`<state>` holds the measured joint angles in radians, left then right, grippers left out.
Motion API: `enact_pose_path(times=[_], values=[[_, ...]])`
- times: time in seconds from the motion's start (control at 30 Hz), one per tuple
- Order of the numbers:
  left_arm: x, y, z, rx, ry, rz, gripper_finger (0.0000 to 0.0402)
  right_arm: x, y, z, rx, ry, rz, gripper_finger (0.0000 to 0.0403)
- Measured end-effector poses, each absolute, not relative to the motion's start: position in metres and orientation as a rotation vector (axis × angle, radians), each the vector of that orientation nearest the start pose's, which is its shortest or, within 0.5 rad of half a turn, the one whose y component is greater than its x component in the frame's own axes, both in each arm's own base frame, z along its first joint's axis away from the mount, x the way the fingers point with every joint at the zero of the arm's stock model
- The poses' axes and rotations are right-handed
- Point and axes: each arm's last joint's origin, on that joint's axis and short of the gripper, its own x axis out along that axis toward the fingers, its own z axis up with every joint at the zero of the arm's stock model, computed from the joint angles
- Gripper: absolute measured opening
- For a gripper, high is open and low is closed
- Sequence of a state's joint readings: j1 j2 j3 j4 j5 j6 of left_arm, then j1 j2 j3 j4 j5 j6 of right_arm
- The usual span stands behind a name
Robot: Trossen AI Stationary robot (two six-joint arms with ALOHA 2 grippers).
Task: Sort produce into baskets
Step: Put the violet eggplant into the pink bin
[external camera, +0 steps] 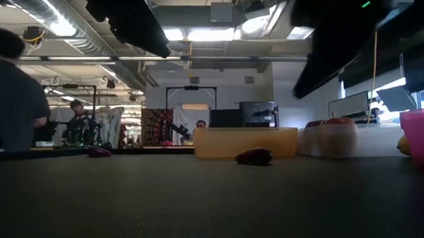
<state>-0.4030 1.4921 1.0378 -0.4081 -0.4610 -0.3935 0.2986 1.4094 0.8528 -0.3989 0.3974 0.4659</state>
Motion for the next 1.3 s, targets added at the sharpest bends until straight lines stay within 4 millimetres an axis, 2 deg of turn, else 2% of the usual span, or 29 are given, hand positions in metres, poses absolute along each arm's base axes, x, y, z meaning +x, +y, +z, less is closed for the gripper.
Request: enact_pose_path(times=[0.13,0.27,0.47,0.83,1.23,1.3], values=[[0.287,-0.108,0.242,-0.012,0.753,0.205,0.0198,0.280,0.053,0.194,0.099,0.869,-0.307,0.0343],[0.287,-0.108,0.242,-0.012,0.753,0.205,0.0198,0.295,0.041,0.178,0.102,0.864,-0.321,0.0328],[0.287,-0.108,0.242,-0.012,0.753,0.205,0.0198,0.310,0.030,0.156,0.117,0.888,-0.288,0.0274],[0.287,-0.108,0.242,-0.007,0.748,0.217,0.0198,0.317,0.010,0.133,0.130,0.966,-0.273,0.0169],[0.287,-0.108,0.242,-0.001,0.748,0.217,0.0198,0.318,0.010,0.134,0.034,0.955,-0.234,0.0017],[0.287,-0.108,0.242,0.000,0.748,0.217,0.0198,0.315,0.010,0.139,0.026,0.960,-0.231,0.0007]])
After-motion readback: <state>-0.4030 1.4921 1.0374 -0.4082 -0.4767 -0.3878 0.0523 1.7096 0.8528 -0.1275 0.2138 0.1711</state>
